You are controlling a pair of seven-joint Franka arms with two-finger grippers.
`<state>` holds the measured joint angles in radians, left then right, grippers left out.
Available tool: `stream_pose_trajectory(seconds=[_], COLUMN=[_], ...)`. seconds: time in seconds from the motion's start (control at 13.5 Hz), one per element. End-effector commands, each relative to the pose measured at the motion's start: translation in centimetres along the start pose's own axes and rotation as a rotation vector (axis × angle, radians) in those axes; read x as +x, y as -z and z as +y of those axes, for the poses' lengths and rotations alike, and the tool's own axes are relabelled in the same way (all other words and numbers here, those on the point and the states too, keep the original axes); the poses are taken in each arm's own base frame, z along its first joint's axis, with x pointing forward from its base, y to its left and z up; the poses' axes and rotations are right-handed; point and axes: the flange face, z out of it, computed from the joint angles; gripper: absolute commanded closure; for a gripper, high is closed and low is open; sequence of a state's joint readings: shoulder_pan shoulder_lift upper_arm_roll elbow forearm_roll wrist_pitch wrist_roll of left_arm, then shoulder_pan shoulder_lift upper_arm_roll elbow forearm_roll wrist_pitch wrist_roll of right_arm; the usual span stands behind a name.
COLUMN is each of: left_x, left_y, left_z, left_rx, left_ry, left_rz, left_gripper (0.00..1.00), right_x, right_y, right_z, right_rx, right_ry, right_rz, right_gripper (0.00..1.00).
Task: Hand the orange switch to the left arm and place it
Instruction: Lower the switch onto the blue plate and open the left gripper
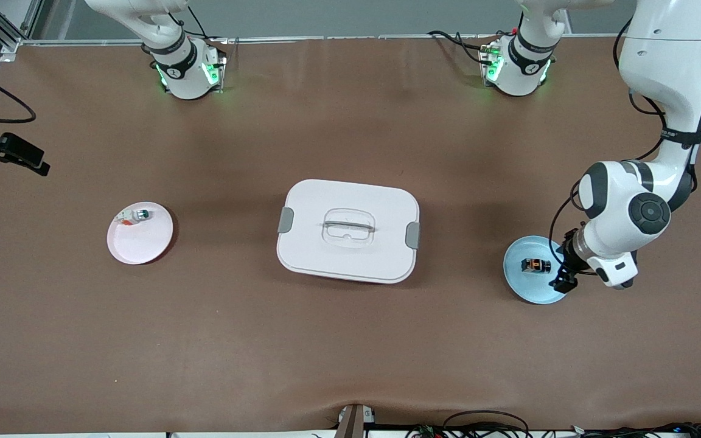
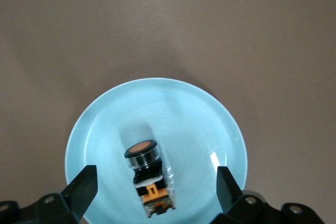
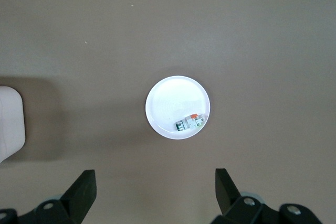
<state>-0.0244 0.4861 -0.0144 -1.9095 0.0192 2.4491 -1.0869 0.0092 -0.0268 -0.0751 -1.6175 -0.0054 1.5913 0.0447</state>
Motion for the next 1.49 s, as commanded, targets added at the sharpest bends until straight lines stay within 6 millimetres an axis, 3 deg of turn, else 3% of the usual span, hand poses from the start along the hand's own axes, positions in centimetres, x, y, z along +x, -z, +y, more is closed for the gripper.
stream_pose_trajectory(seconds=[0.0, 0.59, 0.82, 1.26, 1.41], left_x=[-0.7, -0.7, -0.5, 1.0, 0.9], left_y=[0.7, 1.0, 1.6, 7.4, 11.2], left_z=[-0.5, -0.2, -0.2, -0.5, -0.6], left_rx=[0.022, 0.008, 0.002, -0.024, -0.036], left_ry=[-0.357, -0.902, -0.933, -0.915, -0.932], left_rz=[-0.006, 0.001, 0.008, 0.057, 0.080], left_gripper=[0.00, 0.00, 0.00, 0.00, 0.00], right_x=[-1.3, -2.2, -2.3, -2.4, -2.3], right_y=[0.4, 0.9, 1.2, 1.0, 1.1], right_z=[0.0, -0.9, -1.1, -0.8, -0.7], right_rx=[-0.009, 0.038, 0.040, 0.045, 0.040], right_ry=[0.011, 0.007, 0.006, 0.003, 0.018], right_rz=[0.020, 0.023, 0.028, 0.018, 0.025], right_gripper=[0.00, 0.00, 0.00, 0.00, 0.00])
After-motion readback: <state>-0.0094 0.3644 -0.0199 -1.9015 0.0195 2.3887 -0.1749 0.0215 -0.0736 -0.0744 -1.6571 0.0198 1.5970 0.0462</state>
